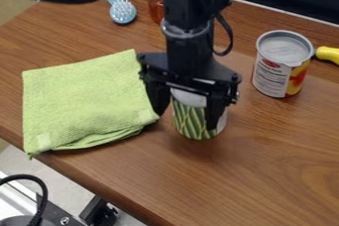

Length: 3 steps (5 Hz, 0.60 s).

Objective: Moving the can in the upper left of table

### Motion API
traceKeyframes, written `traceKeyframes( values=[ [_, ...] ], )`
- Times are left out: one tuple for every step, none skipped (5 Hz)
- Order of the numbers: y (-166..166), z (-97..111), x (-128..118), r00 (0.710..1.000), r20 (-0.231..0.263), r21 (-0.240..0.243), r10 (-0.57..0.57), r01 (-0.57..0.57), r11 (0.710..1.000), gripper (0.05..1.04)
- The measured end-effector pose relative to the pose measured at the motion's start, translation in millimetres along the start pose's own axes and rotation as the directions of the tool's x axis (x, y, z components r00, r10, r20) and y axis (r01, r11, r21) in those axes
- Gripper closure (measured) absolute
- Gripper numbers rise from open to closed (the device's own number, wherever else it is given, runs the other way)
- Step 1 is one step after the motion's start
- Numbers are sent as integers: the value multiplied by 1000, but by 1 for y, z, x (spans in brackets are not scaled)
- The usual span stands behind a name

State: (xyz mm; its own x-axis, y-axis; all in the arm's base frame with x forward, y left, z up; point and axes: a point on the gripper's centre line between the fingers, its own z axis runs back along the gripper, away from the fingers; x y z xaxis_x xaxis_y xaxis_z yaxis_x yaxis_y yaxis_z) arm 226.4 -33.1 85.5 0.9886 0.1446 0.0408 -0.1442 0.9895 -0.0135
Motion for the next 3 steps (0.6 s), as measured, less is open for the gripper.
traceKeyframes(
  values=[
    [8,-5,15,997,22,28,-68,67,997,87],
    [15,-11,31,989,29,46,-148,147,988,87],
    [25,-13,45,977,44,45,-211,209,977,87]
  ],
)
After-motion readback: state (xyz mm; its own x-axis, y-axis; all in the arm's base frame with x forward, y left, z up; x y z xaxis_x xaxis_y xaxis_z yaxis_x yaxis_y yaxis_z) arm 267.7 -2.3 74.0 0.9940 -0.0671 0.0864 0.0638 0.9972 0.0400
